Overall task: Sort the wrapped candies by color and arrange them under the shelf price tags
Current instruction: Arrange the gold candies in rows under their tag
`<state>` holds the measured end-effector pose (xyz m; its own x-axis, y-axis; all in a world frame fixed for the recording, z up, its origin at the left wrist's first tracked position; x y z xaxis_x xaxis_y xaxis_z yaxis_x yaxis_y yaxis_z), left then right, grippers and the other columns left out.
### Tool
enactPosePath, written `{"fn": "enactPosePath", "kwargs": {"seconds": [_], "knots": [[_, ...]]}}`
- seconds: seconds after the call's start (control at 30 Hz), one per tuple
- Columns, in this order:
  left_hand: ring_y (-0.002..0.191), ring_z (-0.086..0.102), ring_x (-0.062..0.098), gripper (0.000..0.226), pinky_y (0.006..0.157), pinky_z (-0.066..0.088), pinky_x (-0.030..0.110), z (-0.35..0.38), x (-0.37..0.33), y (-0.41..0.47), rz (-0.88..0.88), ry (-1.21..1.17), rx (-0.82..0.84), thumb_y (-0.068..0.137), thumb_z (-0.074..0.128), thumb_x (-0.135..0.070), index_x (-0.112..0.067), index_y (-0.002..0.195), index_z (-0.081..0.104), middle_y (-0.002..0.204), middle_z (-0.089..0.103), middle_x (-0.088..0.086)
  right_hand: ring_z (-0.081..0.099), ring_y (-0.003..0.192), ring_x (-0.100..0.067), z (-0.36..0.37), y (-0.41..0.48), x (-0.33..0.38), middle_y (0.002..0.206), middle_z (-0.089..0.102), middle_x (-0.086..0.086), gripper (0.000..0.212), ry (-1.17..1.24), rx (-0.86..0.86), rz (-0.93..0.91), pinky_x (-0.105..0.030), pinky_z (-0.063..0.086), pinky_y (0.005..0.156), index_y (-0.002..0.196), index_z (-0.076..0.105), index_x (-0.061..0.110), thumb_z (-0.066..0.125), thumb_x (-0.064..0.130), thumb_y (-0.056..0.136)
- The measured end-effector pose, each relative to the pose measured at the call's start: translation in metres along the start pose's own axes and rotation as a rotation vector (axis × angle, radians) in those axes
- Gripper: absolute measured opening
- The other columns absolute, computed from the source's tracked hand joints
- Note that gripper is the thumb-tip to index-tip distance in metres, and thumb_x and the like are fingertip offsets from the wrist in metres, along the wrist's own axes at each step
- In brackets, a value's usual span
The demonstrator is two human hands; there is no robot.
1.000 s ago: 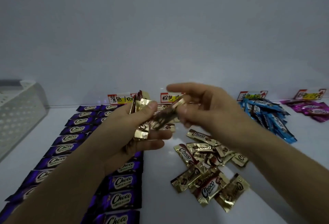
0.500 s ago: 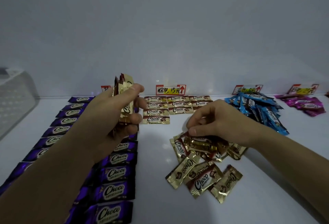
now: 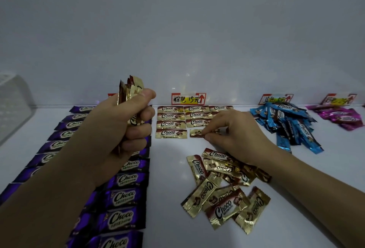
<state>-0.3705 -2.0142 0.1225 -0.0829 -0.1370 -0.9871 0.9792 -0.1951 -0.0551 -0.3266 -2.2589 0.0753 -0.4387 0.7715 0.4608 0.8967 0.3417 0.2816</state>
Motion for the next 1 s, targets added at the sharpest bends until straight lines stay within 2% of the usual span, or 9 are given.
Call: {"fn": "enactPosePath", "kwargs": {"seconds": [0.17, 0.3, 0.4, 0.47, 0.57, 0.7, 0.8, 0.87, 1.0], "knots": [[0.052, 0.010, 0.014, 0.064, 0.035, 0.024, 0.017, 0.001, -0.001, -0.001, 0.013, 0.005, 0.027, 0.086, 0.056, -0.051, 0.013, 0.089, 0.049, 0.087, 0.004, 0.019, 0.059, 0.093, -0.004, 0.004, 0.000, 0.003, 0.104, 0.073, 0.013, 0.015, -0.032, -0.008, -0.007, -0.024, 0.048, 0.081, 0.099, 0.080, 0.031, 0.075, 0.022, 0.088], [0.050, 0.012, 0.012, 0.069, 0.035, 0.024, 0.017, 0.002, -0.003, -0.003, 0.022, 0.000, 0.026, 0.086, 0.056, -0.051, 0.016, 0.087, 0.042, 0.087, 0.005, 0.019, 0.060, 0.094, -0.006, 0.004, 0.002, 0.006, 0.104, 0.072, 0.014, 0.015, -0.067, -0.004, -0.008, -0.030, 0.051, 0.085, 0.101, 0.080, 0.031, 0.072, 0.024, 0.090], [0.053, 0.009, 0.014, 0.071, 0.035, 0.024, 0.016, 0.004, -0.002, -0.004, 0.020, -0.004, 0.018, 0.088, 0.056, -0.051, 0.017, 0.088, 0.038, 0.087, 0.005, 0.019, 0.058, 0.096, -0.005, 0.002, 0.000, 0.007, 0.106, 0.071, 0.014, 0.019, -0.124, 0.010, -0.031, -0.025, 0.049, 0.085, 0.108, 0.076, 0.030, 0.068, 0.021, 0.093], [0.050, 0.012, 0.011, 0.062, 0.035, 0.024, 0.016, 0.004, -0.001, -0.005, 0.019, -0.020, 0.003, 0.092, 0.059, -0.046, 0.014, 0.090, 0.044, 0.082, 0.009, 0.016, 0.058, 0.097, -0.007, 0.001, -0.001, 0.009, 0.107, 0.070, 0.012, 0.023, -0.173, 0.040, -0.070, -0.022, 0.047, 0.084, 0.115, 0.071, 0.029, 0.064, 0.018, 0.096], [0.041, 0.025, 0.005, 0.029, 0.031, 0.022, 0.016, 0.006, -0.002, -0.007, -0.002, -0.140, -0.068, 0.089, 0.062, -0.033, -0.009, 0.103, 0.055, 0.066, 0.038, 0.002, 0.056, 0.091, -0.003, -0.003, -0.001, 0.012, 0.106, 0.069, 0.011, 0.022, -0.199, 0.091, -0.102, -0.014, 0.043, 0.078, 0.115, 0.069, 0.028, 0.061, 0.018, 0.098], [0.040, 0.027, 0.005, 0.020, 0.031, 0.022, 0.015, 0.010, -0.005, -0.009, -0.005, -0.180, -0.091, 0.094, 0.059, -0.029, -0.012, 0.105, 0.056, 0.066, 0.045, -0.002, 0.053, 0.078, 0.013, -0.020, -0.001, 0.011, 0.099, 0.065, 0.018, 0.018, -0.110, 0.093, -0.056, -0.005, 0.038, 0.064, 0.110, 0.070, 0.031, 0.060, 0.021, 0.099], [0.039, 0.028, 0.004, 0.019, 0.031, 0.023, 0.014, 0.011, -0.005, -0.009, -0.005, -0.186, -0.093, 0.095, 0.057, -0.027, -0.013, 0.108, 0.054, 0.066, 0.046, -0.002, 0.055, 0.096, 0.004, -0.026, 0.002, 0.009, 0.113, 0.063, 0.014, 0.034, -0.155, 0.201, -0.113, -0.009, 0.043, 0.078, 0.114, 0.071, 0.030, 0.063, 0.005, 0.093], [0.039, 0.028, 0.004, 0.022, 0.031, 0.023, 0.014, 0.012, -0.005, -0.009, 0.005, -0.193, -0.084, 0.093, 0.058, -0.028, -0.014, 0.109, 0.053, 0.065, 0.046, -0.003, 0.057, 0.107, -0.002, -0.025, 0.002, 0.010, 0.120, 0.064, 0.014, 0.039, -0.217, 0.308, -0.148, -0.020, 0.050, 0.088, 0.113, 0.073, 0.030, 0.066, 0.000, 0.089], [0.039, 0.029, 0.004, 0.032, 0.031, 0.023, 0.014, 0.012, -0.007, -0.010, 0.019, -0.201, -0.071, 0.084, 0.062, -0.030, -0.017, 0.111, 0.051, 0.065, 0.046, -0.002, 0.058, 0.088, 0.014, -0.029, -0.004, 0.010, 0.094, 0.063, 0.028, 0.025, -0.152, 0.295, -0.141, -0.006, 0.045, 0.073, 0.108, 0.073, 0.029, 0.072, 0.012, 0.090]]}}
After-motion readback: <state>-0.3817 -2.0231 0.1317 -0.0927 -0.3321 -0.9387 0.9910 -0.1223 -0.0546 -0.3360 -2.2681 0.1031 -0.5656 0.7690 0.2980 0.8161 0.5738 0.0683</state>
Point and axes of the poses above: each hand's wrist, its own y-axis towards the middle knuckle, its own z-axis out of the palm, x = y × z, the point moved 2 cm from there along y, towards the middle knuckle
